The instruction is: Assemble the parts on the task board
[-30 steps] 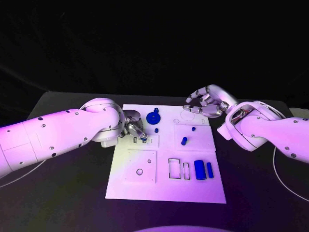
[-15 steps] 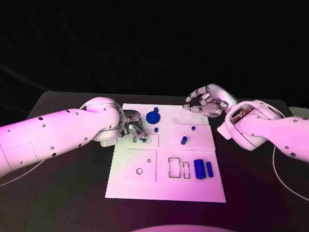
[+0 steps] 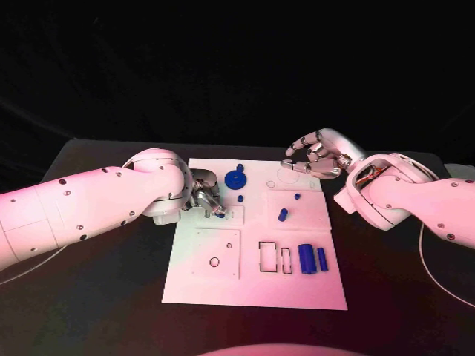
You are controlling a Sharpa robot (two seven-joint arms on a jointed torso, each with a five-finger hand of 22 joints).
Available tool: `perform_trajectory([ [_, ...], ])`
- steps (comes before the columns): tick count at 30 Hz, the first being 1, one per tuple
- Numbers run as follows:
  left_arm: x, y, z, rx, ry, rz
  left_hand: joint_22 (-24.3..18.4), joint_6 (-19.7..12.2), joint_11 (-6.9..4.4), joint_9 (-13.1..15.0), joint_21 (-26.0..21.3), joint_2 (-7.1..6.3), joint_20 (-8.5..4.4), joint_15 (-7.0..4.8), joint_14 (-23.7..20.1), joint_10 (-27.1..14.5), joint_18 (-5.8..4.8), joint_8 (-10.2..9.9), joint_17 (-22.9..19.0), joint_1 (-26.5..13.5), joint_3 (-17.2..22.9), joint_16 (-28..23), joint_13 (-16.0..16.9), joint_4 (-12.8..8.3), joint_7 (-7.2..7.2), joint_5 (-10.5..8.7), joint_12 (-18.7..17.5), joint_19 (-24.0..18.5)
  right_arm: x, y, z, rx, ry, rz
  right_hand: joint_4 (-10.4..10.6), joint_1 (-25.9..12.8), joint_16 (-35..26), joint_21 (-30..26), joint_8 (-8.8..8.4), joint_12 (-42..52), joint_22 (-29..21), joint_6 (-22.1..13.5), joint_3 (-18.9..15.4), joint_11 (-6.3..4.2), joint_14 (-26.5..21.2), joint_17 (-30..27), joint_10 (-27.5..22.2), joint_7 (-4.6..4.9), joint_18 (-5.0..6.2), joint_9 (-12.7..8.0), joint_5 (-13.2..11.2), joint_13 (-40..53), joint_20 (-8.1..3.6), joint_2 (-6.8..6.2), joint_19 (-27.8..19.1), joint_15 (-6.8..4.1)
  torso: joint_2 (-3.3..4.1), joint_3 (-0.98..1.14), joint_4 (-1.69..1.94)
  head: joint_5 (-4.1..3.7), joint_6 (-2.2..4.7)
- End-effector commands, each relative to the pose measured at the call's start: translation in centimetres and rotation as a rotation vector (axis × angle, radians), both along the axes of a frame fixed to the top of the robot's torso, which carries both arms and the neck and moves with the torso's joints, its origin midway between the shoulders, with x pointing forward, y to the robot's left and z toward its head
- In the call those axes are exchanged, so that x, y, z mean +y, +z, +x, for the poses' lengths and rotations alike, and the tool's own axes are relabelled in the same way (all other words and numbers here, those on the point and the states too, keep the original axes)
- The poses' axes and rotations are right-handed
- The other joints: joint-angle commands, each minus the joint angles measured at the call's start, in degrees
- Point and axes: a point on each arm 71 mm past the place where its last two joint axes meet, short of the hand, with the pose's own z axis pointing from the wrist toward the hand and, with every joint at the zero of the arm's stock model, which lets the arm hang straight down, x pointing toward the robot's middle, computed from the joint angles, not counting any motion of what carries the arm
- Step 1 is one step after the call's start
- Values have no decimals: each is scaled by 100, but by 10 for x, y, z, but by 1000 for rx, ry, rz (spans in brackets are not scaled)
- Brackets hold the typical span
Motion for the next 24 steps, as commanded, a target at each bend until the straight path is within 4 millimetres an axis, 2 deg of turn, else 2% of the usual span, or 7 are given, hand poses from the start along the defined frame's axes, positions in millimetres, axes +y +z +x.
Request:
perform_trajectory([
  [1,0,-3,-2,19,-15,19,0,110,-8,10,31,62,-34,-32,540,51,-42,37,1295,13,949,25,5,-969,-117,27,39,-10,1,-1,-1,3,13,-12,-1,6,19,26,23,-34,1509,27,21,-6,607,1506,-13,-23,-82,5,15,688,-24,15,606,-35,2,1,2,0,-3],
  [12,0,-3,-3,27,-14,14,15,121,-13,21,39,81,-36,-37,542,70,-44,54,1301,-12,948,28,27,-959,-123,70,57,-5,1,-1,-1,3,13,-12,-1,6,19,26,23,-34,1509,27,21,-6,607,1506,-13,-23,-82,5,15,688,-24,15,606,-35,3,3,3,-4,-13],
  [24,0,-5,-3,54,-18,21,90,202,-55,57,73,170,-58,-70,551,121,-56,133,1336,-292,736,46,74,-758,-184,68,102,20,1,-1,0,5,10,-13,1,-6,17,26,32,-41,1509,32,24,-9,605,1498,-18,-26,-82,7,18,682,-27,11,606,-38,3,3,1,1,-16],
])
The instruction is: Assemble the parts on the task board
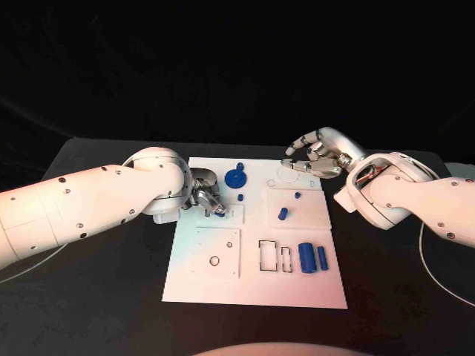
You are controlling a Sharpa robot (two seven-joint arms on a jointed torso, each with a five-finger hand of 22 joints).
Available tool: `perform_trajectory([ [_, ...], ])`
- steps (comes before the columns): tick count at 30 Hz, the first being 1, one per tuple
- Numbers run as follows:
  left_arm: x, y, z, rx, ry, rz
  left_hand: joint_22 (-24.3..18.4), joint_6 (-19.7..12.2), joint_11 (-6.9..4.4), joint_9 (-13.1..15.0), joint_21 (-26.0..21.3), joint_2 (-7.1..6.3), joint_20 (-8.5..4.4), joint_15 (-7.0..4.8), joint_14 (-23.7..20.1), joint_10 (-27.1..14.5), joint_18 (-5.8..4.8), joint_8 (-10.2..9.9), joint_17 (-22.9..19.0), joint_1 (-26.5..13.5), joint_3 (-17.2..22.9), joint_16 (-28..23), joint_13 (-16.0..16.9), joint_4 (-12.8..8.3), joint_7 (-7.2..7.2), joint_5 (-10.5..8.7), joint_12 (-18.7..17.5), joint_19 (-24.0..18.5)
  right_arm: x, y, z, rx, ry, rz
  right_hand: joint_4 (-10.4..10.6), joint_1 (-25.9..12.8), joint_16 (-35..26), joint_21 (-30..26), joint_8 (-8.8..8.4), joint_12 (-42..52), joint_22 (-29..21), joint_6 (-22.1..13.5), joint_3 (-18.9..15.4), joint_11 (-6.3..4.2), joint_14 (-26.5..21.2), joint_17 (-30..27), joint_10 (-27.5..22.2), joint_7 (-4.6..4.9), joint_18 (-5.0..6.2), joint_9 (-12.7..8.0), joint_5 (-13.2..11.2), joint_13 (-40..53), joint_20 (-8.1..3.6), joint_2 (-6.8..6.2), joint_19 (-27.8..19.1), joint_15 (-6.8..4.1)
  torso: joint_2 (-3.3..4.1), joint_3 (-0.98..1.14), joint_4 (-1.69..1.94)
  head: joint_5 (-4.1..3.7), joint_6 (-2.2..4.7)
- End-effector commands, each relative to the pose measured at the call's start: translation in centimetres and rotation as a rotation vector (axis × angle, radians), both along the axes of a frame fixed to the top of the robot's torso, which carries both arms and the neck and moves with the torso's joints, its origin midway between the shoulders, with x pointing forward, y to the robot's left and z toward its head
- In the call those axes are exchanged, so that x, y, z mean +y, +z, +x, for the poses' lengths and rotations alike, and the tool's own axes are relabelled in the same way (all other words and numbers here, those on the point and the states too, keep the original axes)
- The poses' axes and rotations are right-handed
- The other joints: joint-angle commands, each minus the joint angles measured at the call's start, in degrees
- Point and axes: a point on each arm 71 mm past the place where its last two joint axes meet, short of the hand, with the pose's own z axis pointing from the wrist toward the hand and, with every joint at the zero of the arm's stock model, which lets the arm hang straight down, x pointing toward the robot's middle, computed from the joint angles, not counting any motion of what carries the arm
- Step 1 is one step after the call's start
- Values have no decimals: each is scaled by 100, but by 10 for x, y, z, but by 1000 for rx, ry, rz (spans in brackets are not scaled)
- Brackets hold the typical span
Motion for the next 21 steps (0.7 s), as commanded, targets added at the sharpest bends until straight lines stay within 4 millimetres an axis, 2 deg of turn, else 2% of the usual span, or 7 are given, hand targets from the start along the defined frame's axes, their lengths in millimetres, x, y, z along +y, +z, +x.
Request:
perform_trajectory([
  [1,0,-5,-3,44,-16,20,10,200,-16,8,14,-31,-40,-34,553,38,-58,40,1334,-125,712,23,13,-744,-191,2,42,2,1,-1,0,4,11,-12,1,-6,17,26,33,-19,1506,32,25,-9,605,1500,-18,-26,-82,8,19,682,-29,11,608,-38,2,-1,0,-1,4],
  [6,-1,-5,-2,48,-15,21,10,212,-31,4,10,-42,-53,-47,554,36,-58,41,1339,-246,543,25,14,-652,-211,-18,45,1,1,-1,0,4,10,-12,2,-9,16,26,33,-21,1506,31,24,-9,605,1498,-20,-25,-82,8,19,681,-29,10,608,-38,-4,-2,-1,-13,-42],
  [21,-2,-6,-1,51,-14,22,73,264,-50,-19,37,-25,-64,-64,563,59,-70,34,1374,-420,307,42,69,-483,-235,-38,82,24,1,-1,0,3,9,-11,4,-20,13,26,33,-31,1506,26,23,-9,603,1489,-30,-25,-82,7,18,672,-30,8,608,-38,-1,4,-7,-14,-31],
])
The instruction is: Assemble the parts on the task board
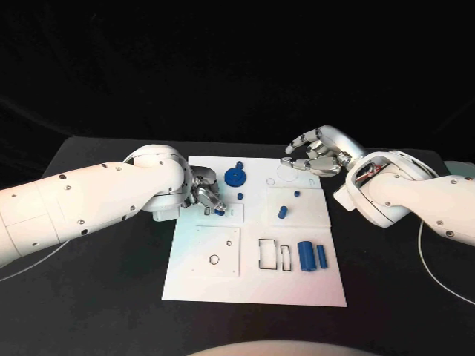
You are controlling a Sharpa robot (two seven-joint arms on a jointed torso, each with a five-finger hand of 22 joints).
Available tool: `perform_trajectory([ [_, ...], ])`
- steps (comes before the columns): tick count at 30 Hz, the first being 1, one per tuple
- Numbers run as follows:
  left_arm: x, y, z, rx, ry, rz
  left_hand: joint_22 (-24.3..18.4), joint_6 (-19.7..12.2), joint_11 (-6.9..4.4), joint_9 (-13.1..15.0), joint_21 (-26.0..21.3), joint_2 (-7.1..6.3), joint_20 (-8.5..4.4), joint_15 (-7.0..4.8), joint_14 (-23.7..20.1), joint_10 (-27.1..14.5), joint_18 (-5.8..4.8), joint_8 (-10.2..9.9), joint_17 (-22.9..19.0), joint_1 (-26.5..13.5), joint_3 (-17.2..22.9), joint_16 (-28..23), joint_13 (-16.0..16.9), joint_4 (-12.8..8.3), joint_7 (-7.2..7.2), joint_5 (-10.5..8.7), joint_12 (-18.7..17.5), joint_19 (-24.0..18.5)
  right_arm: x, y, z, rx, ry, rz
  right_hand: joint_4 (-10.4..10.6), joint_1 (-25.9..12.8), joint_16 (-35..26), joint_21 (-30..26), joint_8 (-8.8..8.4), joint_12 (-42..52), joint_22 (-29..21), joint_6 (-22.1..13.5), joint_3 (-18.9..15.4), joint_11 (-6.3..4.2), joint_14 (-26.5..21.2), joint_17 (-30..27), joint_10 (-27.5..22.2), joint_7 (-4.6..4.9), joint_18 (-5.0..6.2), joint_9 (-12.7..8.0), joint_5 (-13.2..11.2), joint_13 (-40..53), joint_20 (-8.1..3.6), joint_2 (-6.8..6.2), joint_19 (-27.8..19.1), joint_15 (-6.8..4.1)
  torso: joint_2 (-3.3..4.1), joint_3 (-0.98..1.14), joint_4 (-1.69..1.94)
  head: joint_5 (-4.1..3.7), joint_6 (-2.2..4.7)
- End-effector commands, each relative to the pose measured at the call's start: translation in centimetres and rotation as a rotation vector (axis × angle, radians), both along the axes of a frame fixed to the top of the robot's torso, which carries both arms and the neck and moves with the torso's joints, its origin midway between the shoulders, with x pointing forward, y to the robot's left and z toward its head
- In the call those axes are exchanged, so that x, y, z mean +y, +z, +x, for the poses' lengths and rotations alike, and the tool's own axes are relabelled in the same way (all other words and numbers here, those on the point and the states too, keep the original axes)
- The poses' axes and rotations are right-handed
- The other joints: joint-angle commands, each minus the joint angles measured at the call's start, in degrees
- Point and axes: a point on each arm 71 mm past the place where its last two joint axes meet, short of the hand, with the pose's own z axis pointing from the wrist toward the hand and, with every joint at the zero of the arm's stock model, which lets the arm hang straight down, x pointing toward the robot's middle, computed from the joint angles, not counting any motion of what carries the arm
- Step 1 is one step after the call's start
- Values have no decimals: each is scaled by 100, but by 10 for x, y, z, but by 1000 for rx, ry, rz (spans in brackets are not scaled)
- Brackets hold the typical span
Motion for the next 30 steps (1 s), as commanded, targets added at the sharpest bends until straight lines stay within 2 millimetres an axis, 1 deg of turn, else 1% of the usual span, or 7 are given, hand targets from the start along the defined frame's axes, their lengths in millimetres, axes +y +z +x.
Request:
perform_trajectory([
  [1,-1,-5,-3,37,-16,17,13,172,-12,-4,40,18,-44,-43,583,22,-72,24,1383,-50,147,23,15,-202,-175,-39,44,7,1,-1,-1,2,10,-11,4,-20,13,26,33,-31,1507,26,24,-9,603,1490,-30,-25,-82,9,18,667,-31,8,609,-38,5,2,-4,-1,1],
  [9,-2,-5,-2,38,-16,18,41,210,-21,-17,52,30,-46,-50,589,37,-76,22,1406,-136,46,34,37,-114,-186,-47,59,18,1,-1,-1,2,9,-10,7,-28,11,26,33,-30,1507,24,22,-8,601,1484,-29,-24,-82,9,17,668,-31,7,609,-39,7,2,0,-11,-5],
  [15,-3,-6,-2,41,-19,21,69,229,-25,-22,66,36,-46,-54,594,46,-82,23,1424,-166,7,42,48,-81,-192,-49,67,28,1,-1,-1,2,9,-11,7,-28,11,26,33,-30,1507,24,22,-8,601,1484,-29,-24,-82,9,17,668,-31,7,609,-39,8,-2,-4,-17,-7],
  [30,-5,-6,-2,50,-28,28,126,301,-42,-41,91,11,-50,-66,605,68,-91,27,1466,-313,-231,61,67,68,-211,-65,81,49,0,0,-1,2,9,-11,10,-49,10,26,35,-33,1507,22,18,-8,600,1478,-31,-24,-82,9,13,666,-32,4,609,-39,3,1,0,-36,-32],
])
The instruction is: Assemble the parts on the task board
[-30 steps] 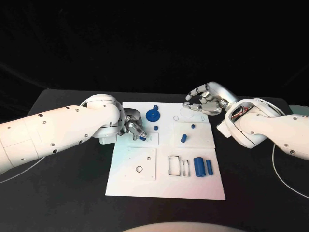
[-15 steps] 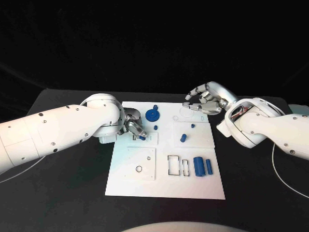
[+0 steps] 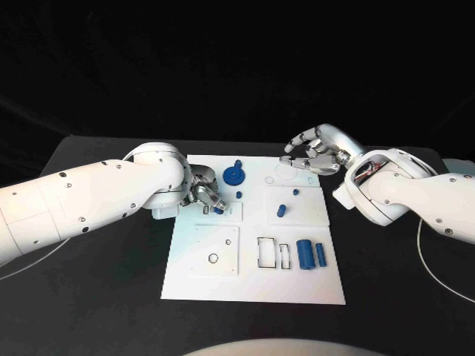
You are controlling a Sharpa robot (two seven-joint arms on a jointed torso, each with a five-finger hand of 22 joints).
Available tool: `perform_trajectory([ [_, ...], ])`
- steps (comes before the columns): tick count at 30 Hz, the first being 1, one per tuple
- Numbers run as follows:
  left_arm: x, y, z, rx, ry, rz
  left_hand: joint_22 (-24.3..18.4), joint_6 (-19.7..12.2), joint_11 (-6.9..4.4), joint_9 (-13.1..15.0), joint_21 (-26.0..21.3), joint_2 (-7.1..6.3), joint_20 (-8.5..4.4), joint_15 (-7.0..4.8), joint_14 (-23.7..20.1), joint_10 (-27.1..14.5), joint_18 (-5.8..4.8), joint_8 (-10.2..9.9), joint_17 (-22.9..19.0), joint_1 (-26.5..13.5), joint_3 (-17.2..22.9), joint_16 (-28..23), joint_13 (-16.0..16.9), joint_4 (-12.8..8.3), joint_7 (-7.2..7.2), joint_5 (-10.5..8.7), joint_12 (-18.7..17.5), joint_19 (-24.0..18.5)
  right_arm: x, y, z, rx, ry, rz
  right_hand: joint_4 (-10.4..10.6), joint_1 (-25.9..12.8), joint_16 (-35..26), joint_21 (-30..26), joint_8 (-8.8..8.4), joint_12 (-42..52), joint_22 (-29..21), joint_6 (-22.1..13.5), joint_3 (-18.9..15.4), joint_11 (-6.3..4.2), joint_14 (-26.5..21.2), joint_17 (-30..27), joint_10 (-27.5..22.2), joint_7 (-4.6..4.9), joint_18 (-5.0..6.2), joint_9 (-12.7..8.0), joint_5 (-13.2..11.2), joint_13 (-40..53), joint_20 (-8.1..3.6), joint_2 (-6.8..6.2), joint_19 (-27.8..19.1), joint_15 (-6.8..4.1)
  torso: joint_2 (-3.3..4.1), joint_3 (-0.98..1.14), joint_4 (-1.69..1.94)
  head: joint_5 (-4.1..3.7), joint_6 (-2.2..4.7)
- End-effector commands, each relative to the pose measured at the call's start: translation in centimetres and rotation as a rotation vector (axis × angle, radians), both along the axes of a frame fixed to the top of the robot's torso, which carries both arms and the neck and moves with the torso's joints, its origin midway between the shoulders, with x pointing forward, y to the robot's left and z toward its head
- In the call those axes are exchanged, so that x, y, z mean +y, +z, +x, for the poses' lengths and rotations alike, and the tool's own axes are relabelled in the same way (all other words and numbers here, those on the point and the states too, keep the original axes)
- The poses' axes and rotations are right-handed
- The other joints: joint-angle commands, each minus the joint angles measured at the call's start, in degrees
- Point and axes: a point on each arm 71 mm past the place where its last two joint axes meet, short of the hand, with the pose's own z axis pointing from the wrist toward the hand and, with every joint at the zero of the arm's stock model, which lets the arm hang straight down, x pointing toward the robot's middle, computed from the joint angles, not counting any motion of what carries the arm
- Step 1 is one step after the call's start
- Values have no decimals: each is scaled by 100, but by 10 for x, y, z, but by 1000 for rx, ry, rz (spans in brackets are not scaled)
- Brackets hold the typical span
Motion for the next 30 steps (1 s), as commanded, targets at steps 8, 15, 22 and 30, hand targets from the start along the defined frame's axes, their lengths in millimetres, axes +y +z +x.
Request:
perform_trajectory([
  [8,-5,-6,-4,43,-28,16,32,93,-5,-23,43,11,-32,-50,588,37,-94,15,1483,-138,-205,47,19,120,-21,-51,42,35,1,0,-1,0,11,-11,13,-94,8,26,41,-31,1509,21,5,-9,598,1471,-29,-26,-82,10,-5,669,-33,-3,609,-39,-7,0,3,-5,-15],
  [15,-5,-6,-3,42,-25,15,47,109,-6,-30,49,13,-35,-51,589,39,-96,13,1484,-185,-344,47,17,203,-22,-66,41,39,1,0,-1,0,11,-11,13,-114,7,26,44,-31,1509,20,0,-10,598,1468,-29,-26,-82,11,-24,669,-34,-6,609,-40,-5,0,2,-7,-10],
  [22,-4,-6,-3,41,-22,16,45,114,-5,-33,47,25,-36,-51,590,40,-96,12,1489,-200,-397,50,19,240,-23,-67,42,39,0,0,-1,0,10,-12,13,-114,7,26,44,-31,1509,20,0,-10,598,1468,-29,-26,-82,11,-24,669,-34,-6,609,-40,-3,-3,1,-11,-1],
  [30,-2,-7,-1,41,-16,17,73,125,-7,-39,59,49,-37,-53,593,43,-101,9,1499,-233,-498,54,22,324,-24,-67,44,47,0,0,-1,-1,9,-12,13,-134,6,26,47,-33,1509,19,-6,-10,597,1464,-30,-27,-82,11,-44,668,-35,-10,609,-40,-3,-5,5,-13,-3],
])
